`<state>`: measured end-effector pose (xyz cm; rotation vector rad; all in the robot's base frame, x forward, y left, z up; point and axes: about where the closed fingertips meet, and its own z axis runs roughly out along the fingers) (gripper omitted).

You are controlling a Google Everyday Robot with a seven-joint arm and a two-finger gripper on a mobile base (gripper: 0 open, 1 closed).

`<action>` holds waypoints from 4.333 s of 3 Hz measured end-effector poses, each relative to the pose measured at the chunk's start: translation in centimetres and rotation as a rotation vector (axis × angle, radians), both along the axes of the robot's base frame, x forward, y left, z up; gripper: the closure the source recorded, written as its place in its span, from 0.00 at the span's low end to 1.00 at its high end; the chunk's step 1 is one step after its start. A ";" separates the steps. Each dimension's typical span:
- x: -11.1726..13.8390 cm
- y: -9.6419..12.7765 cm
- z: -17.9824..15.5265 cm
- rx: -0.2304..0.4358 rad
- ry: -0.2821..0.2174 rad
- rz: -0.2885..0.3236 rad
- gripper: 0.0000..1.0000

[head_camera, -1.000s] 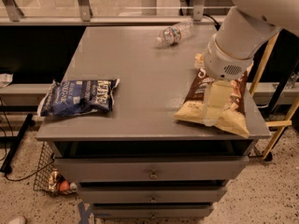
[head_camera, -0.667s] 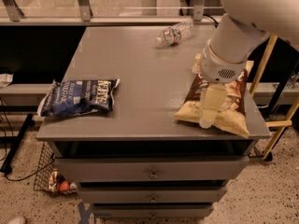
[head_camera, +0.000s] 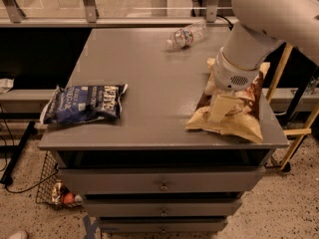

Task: Move brown chip bag near blue chip bag

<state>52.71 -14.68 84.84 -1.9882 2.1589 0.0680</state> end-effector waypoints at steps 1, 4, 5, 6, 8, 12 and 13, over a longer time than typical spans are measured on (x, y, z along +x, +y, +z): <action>0.3 0.0 0.0 0.031 -0.002 -0.013 0.66; 2.0 1.3 9.0 0.237 -0.175 0.004 1.00; 2.4 4.5 8.9 0.247 -0.190 0.096 1.00; 3.3 10.2 9.8 0.260 -0.214 0.266 1.00; 3.6 18.4 11.8 0.308 -0.261 0.505 1.00; 2.1 22.6 10.6 0.312 -0.211 0.623 0.36; 2.0 22.8 10.6 0.312 -0.212 0.625 0.12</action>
Offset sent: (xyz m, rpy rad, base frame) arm 0.0132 0.0097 0.0821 0.2108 -0.1687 -0.0155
